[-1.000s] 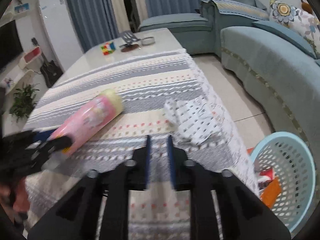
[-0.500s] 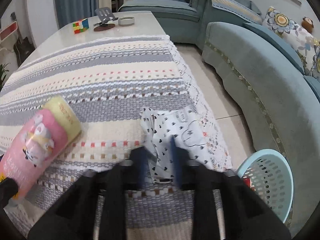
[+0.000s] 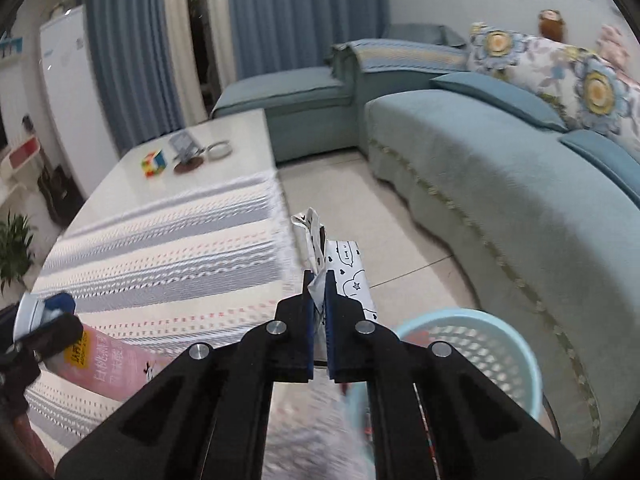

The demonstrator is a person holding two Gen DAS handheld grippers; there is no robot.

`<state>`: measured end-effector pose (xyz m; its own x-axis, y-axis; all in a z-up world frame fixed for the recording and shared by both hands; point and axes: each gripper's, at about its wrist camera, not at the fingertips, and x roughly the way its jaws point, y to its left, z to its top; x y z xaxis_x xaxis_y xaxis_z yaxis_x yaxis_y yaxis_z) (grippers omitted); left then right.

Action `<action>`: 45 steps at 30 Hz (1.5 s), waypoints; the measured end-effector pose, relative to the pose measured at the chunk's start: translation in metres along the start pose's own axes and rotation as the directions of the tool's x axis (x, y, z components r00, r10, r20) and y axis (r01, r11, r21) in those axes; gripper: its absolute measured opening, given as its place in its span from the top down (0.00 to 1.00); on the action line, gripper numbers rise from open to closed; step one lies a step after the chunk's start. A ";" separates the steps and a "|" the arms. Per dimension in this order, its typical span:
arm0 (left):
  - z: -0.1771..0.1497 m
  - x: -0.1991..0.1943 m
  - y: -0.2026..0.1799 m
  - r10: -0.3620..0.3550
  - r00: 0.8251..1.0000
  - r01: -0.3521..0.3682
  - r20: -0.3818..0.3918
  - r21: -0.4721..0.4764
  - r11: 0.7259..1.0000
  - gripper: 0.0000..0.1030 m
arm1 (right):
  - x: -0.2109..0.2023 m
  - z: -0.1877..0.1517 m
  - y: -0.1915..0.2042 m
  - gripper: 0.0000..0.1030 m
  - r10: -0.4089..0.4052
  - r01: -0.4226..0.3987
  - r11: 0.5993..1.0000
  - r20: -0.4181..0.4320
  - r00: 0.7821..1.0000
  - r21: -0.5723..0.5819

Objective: Collect trash
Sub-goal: 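Carry the bottle and dotted paper over the basket and release both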

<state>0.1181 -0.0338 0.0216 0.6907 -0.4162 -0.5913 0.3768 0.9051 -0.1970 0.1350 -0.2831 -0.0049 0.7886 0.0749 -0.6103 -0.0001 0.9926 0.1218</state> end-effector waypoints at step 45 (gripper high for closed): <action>-0.022 0.028 -0.106 -0.195 0.980 0.196 -0.038 0.024 0.980 0.13 | -0.086 -0.095 -0.113 0.31 0.001 0.028 0.953 -0.098 0.995 0.300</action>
<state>0.0839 -0.1391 0.0089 0.5800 -0.5815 -0.5704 0.5199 0.8034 -0.2903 0.0090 -0.3924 -0.0400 0.7246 0.0855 -0.6838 0.2067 0.9196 0.3340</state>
